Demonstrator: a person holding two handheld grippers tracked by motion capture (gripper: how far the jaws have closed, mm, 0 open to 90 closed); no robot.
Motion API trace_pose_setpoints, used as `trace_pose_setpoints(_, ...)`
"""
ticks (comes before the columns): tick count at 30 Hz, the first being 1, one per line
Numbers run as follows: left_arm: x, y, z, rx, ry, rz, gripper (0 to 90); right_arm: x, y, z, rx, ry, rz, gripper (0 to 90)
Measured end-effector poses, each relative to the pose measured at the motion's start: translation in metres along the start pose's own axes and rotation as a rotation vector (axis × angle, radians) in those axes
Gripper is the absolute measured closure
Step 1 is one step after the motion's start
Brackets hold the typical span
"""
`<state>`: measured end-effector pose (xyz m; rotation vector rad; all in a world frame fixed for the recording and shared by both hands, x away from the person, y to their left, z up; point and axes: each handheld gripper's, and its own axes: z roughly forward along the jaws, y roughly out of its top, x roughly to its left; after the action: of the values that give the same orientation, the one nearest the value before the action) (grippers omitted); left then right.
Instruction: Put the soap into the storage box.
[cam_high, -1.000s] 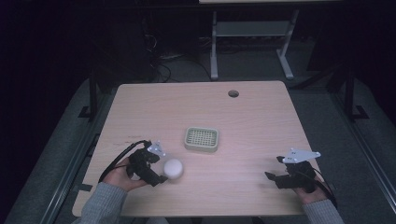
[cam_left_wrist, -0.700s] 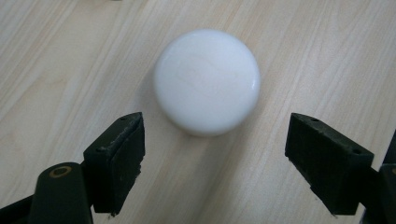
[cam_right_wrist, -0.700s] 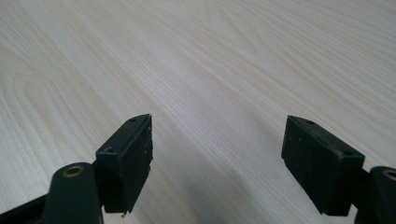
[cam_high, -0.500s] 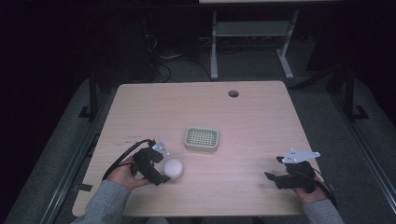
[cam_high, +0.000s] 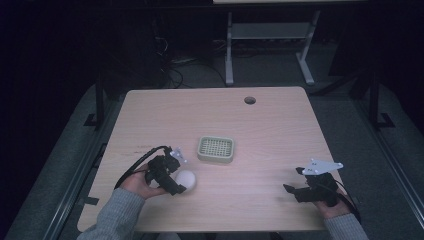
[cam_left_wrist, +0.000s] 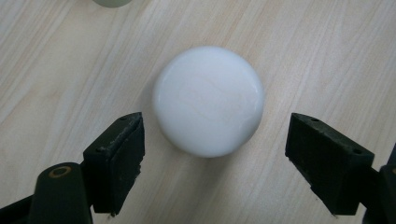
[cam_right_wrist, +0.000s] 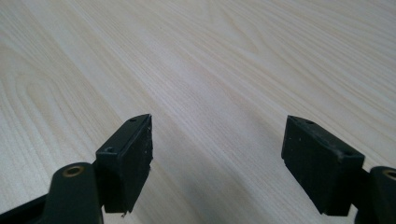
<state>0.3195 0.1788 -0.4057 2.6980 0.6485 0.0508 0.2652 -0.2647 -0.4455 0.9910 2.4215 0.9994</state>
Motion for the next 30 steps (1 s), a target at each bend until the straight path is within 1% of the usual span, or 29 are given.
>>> trace_pose_setpoints(2, 0.0, 0.002, 0.001, -0.002, -0.004, -0.004, 18.7, 0.0, 0.0, 0.0, -0.002, 0.001, -0.003, 24.2)
trace_pose_setpoints(3, 0.0, 0.003, 0.003, 0.005, -0.014, -0.008, 18.7, 0.0, 0.0, 0.0, -0.001, 0.0, -0.004, 24.2)
trace_pose_setpoints(5, 0.001, 0.004, 0.004, 0.012, -0.015, -0.005, 18.5, 0.0, 0.0, 0.0, -0.002, 0.001, -0.003, 24.2)
trace_pose_setpoints(7, 0.001, 0.005, 0.007, 0.022, -0.023, -0.013, 18.4, 0.0, 0.0, 0.0, -0.002, 0.002, -0.004, 24.2)
trace_pose_setpoints(9, 0.001, 0.007, 0.01, 0.031, -0.022, -0.02, 18.4, 0.0, 0.0, 0.0, -0.002, 0.003, -0.003, 24.2)
trace_pose_setpoints(12, 0.001, 0.008, 0.012, 0.041, -0.012, -0.018, 18.4, 0.0, 0.0, 0.0, -0.002, 0.003, -0.005, 24.2)
trace_pose_setpoints(13, 0.002, 0.01, 0.013, 0.054, -0.011, -0.011, 18.4, 0.001, 0.001, 0.0, -0.001, 0.004, -0.005, 24.2)
trace_pose_setpoints(15, 0.002, 0.011, 0.014, 0.066, -0.012, -0.013, 18.4, 0.001, 0.001, 0.0, -0.001, 0.005, -0.005, 24.2)
trace_pose_setpoints(19, 0.003, 0.013, 0.017, 0.079, -0.014, -0.012, 18.2, 0.001, 0.001, 0.0, 0.001, 0.008, -0.004, 24.2)
trace_pose_setpoints(22, 0.003, 0.014, 0.018, 0.079, -0.013, -0.013, 18.2, 0.001, 0.001, 0.001, 0.0, 0.009, -0.006, 24.2)
trace_pose_setpoints(28, 0.003, 0.017, 0.024, 0.118, -0.007, 0.002, 18.1, 0.001, 0.001, 0.001, 0.001, 0.012, -0.011, 24.2)
trace_pose_setpoints(30, 0.003, 0.018, 0.026, 0.128, -0.009, -0.002, 18.1, 0.001, 0.001, 0.001, 0.004, 0.014, -0.006, 24.2)
